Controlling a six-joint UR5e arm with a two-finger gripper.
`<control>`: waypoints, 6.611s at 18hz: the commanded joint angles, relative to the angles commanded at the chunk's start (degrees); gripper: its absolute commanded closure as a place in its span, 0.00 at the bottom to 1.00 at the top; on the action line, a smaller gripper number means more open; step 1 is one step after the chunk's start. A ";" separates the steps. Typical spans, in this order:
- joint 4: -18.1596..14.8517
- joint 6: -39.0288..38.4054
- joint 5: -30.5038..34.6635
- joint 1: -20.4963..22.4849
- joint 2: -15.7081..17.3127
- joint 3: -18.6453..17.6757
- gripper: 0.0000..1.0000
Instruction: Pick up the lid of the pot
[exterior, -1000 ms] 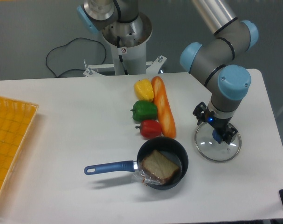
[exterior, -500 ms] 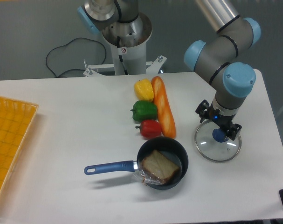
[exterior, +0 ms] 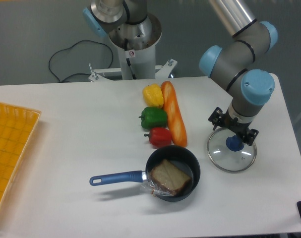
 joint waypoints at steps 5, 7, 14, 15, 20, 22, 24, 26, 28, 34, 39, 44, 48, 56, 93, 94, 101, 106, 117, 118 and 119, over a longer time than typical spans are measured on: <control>0.44 -0.18 0.00 0.62 -0.62 0.09 0.00; 0.53 -0.18 -0.09 0.62 -0.88 0.09 0.00; 0.62 -0.97 -0.44 0.71 -1.76 -0.44 0.00; 0.62 -0.97 -0.44 0.71 -1.94 -0.44 0.00; 0.62 -0.88 -0.53 0.62 -2.29 -0.53 0.00; 0.62 -0.88 -0.61 0.62 -2.47 -0.53 0.00; 0.71 -0.88 -1.23 0.62 -2.47 -0.53 0.01; 0.71 -0.79 -1.41 0.62 -2.64 -0.44 0.03; 0.71 -0.79 -1.32 0.62 -2.82 -0.26 0.04; 0.71 -0.35 -1.32 0.62 -2.91 0.00 0.23; 0.71 -0.26 -1.32 0.62 -2.91 0.00 0.33; 0.71 -0.26 -1.32 0.44 -2.91 0.00 0.35; 0.71 -0.35 -1.32 0.44 -2.91 0.00 0.38; 0.71 -0.26 -1.32 0.36 -2.91 0.00 0.41; 0.97 -0.70 -1.32 -0.52 -3.26 0.44 0.47; 0.97 -0.62 -1.32 -0.52 -3.26 0.44 0.47; 0.62 -0.70 -0.79 -0.70 -1.85 0.79 0.47; -1.22 -0.35 -0.62 -1.31 0.17 0.88 0.47; -9.49 4.82 -0.62 -0.52 2.45 5.28 0.47; -9.92 6.49 -0.62 -0.17 3.06 5.28 0.47; -10.54 7.29 -0.62 0.35 3.42 5.36 0.47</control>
